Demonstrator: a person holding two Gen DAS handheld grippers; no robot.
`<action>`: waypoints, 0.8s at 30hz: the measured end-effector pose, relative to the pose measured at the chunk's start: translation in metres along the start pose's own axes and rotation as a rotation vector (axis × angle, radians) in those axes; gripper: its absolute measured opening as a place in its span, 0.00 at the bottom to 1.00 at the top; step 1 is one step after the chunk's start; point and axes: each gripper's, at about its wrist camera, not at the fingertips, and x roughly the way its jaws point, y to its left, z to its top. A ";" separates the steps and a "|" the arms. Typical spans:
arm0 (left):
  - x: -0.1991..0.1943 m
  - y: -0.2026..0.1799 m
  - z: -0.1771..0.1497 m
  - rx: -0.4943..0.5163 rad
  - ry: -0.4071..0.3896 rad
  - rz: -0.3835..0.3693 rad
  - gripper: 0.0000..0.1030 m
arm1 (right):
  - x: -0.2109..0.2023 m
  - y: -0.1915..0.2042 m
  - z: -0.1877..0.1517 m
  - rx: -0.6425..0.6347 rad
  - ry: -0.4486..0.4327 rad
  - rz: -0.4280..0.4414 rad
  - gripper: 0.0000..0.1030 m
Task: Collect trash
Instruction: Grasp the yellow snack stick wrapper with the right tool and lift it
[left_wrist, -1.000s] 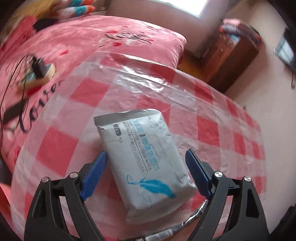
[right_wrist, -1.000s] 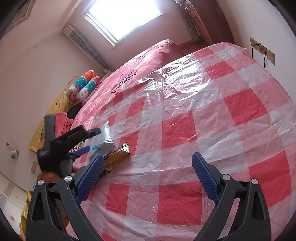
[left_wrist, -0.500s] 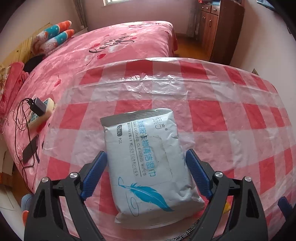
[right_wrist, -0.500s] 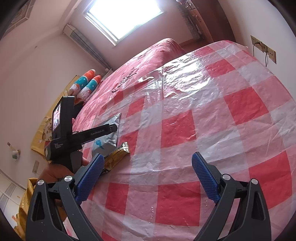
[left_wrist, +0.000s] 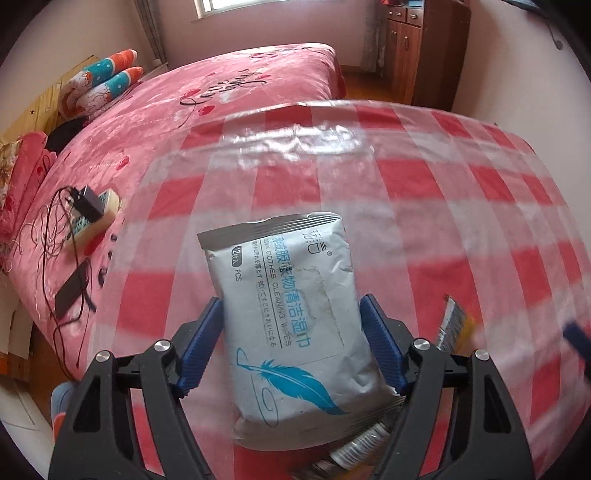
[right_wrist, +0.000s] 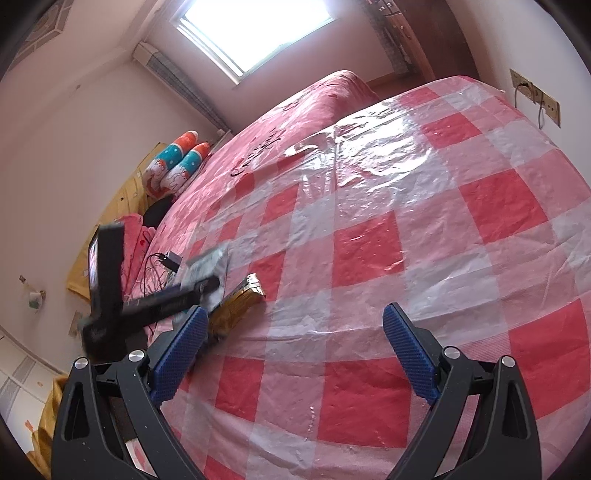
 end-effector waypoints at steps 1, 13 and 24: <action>-0.007 -0.002 -0.011 0.001 0.002 -0.009 0.73 | 0.001 0.002 -0.001 -0.007 0.003 0.002 0.92; -0.058 -0.008 -0.092 -0.105 -0.012 -0.132 0.73 | 0.016 0.028 -0.020 -0.138 0.119 0.004 0.92; -0.097 0.032 -0.138 -0.207 -0.053 -0.122 0.73 | 0.022 0.065 -0.052 -0.382 0.209 -0.019 0.92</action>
